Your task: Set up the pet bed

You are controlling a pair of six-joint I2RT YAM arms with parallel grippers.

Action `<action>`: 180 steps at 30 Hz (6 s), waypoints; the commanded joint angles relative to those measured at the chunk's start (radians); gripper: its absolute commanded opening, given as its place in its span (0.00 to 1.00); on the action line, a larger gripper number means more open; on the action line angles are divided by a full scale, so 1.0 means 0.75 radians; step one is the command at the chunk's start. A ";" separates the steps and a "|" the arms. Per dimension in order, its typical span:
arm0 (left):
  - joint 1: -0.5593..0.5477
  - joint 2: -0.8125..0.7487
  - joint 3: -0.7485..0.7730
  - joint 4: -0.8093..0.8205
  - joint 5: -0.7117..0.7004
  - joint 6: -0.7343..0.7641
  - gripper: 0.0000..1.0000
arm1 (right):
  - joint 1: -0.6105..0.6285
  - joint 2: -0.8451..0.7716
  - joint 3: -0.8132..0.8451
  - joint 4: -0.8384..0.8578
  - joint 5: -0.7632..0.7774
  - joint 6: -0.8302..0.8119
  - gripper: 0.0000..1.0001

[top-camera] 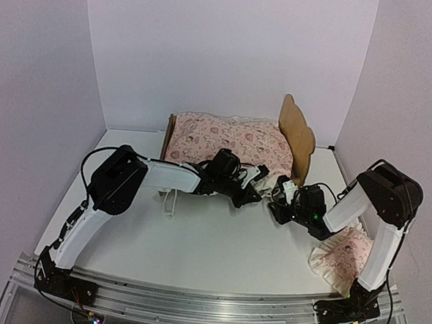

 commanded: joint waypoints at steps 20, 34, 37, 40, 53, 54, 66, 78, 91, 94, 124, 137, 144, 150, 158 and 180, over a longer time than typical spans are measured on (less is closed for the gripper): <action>0.056 -0.048 0.193 -0.239 0.044 -0.029 0.00 | -0.078 -0.273 -0.251 0.111 0.364 0.296 0.00; 0.066 -0.039 0.245 -0.224 0.111 -0.085 0.00 | -0.099 -0.029 -0.117 0.388 -0.281 0.256 0.45; 0.065 -0.044 0.260 -0.219 0.127 -0.103 0.00 | -0.071 0.086 -0.075 0.526 -0.224 0.242 0.51; 0.064 -0.044 0.258 -0.215 0.140 -0.117 0.00 | -0.048 0.162 -0.016 0.554 -0.182 0.237 0.53; 0.064 -0.035 0.264 -0.149 0.150 -0.161 0.00 | -0.006 0.335 0.087 0.643 -0.086 0.338 0.47; 0.064 -0.034 0.265 -0.146 0.149 -0.160 0.00 | -0.006 0.338 0.088 0.646 -0.081 0.340 0.46; 0.062 -0.025 0.286 -0.132 0.148 -0.203 0.00 | 0.011 0.351 0.115 0.647 0.012 0.409 0.24; 0.068 -0.030 0.284 -0.214 0.115 -0.176 0.00 | 0.009 0.178 -0.093 0.620 0.145 0.553 0.00; 0.096 -0.055 0.310 -0.353 0.089 -0.059 0.00 | -0.093 -0.248 -0.310 0.220 0.367 0.710 0.00; 0.094 -0.068 0.282 -0.403 0.133 0.028 0.00 | -0.120 -0.439 -0.277 -0.048 0.407 0.643 0.00; 0.012 -0.077 -0.093 -0.423 0.081 0.433 0.06 | -0.136 -0.661 0.447 -1.236 0.133 0.175 0.00; 0.006 -0.323 -0.128 -0.927 0.343 0.666 0.58 | -0.129 -0.810 0.391 -1.844 -0.213 0.399 0.39; 0.004 -0.547 -0.197 -1.302 0.378 0.996 0.63 | -0.127 -0.891 0.424 -2.061 -0.129 0.552 0.65; 0.100 -0.762 -0.255 -1.302 0.194 0.794 0.59 | 0.055 -0.810 0.410 -1.681 -0.058 0.583 0.61; 0.351 -1.106 -0.633 -0.993 -0.491 0.744 0.70 | 0.136 -0.501 0.382 -1.266 0.175 0.511 0.65; 0.400 -1.165 -1.189 -0.310 -0.726 0.965 0.00 | 0.023 -0.566 0.329 -1.372 0.403 0.506 0.00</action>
